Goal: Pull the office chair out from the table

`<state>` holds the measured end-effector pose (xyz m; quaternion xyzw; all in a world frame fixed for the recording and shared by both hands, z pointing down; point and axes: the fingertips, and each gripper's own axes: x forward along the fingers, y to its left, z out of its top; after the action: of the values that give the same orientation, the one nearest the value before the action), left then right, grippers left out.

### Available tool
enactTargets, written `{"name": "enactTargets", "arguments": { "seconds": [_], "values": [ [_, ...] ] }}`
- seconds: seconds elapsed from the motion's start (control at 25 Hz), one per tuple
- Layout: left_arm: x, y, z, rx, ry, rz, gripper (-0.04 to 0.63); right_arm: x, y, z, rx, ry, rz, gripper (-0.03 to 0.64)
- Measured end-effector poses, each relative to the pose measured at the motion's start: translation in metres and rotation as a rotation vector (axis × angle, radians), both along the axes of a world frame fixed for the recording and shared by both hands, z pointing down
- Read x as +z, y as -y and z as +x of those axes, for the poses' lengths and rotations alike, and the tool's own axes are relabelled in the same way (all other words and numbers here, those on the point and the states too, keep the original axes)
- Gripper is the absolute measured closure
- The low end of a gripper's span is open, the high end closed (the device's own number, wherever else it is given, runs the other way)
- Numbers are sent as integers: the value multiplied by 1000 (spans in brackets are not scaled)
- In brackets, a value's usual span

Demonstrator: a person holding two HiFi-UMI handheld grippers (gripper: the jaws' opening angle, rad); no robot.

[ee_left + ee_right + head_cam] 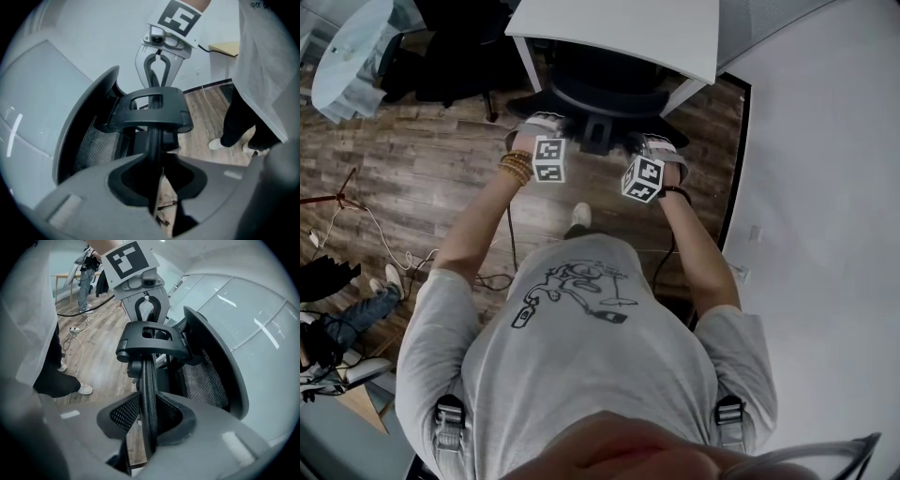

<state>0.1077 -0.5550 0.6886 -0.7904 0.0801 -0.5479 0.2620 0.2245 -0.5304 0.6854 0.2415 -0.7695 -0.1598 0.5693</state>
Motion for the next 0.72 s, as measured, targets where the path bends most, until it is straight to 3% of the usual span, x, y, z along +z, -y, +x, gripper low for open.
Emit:
{"name": "enactTargets", "arguments": {
  "seconds": [0.72],
  "values": [
    [2,-94,-45,27,2,4,497,4,-99,-46,77,-2,-27,511]
  ]
}}
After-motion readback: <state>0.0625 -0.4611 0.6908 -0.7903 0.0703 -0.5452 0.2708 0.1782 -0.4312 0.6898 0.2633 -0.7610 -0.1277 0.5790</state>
